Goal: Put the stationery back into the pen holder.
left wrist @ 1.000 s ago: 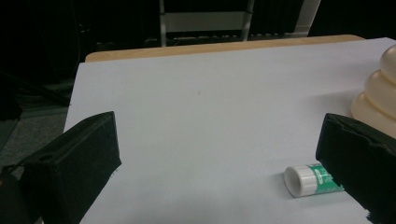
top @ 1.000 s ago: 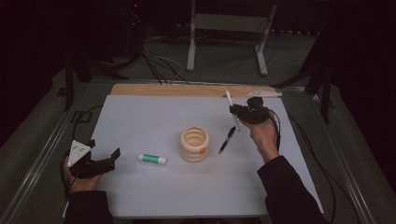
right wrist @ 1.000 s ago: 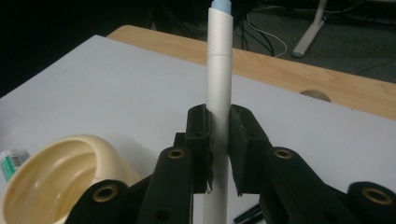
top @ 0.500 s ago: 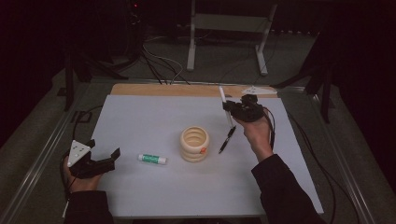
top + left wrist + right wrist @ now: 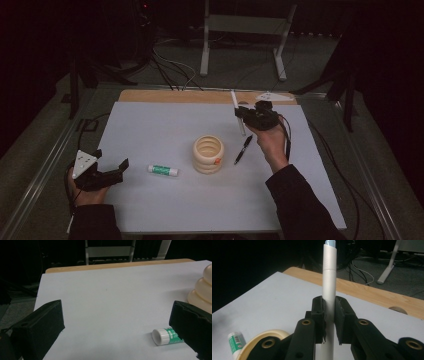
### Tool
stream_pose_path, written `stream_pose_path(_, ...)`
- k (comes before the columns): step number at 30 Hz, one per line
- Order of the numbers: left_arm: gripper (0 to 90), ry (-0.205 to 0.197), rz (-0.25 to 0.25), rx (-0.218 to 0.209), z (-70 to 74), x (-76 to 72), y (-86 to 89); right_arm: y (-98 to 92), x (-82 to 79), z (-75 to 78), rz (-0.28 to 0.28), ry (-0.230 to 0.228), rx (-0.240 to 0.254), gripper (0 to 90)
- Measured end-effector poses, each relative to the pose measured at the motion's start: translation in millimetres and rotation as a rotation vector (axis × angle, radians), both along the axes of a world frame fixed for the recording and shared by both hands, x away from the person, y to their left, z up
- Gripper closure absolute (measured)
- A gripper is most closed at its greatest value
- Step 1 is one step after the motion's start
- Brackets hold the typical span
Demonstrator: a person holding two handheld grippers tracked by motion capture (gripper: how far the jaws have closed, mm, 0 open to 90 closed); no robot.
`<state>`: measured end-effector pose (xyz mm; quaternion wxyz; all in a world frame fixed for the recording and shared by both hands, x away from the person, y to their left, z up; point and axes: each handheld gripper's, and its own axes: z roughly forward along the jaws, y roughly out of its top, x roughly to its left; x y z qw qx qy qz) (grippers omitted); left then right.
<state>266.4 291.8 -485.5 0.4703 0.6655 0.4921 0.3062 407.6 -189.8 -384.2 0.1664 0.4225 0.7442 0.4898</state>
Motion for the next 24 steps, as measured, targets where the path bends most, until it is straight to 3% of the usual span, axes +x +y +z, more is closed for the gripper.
stream_pose_path(24, 0.1, 0.0, -0.001, -0.001, -0.1, -0.1, 0.2, 18.9, 0.7, 2.8, 0.031, -0.027, 0.039, 78.9)
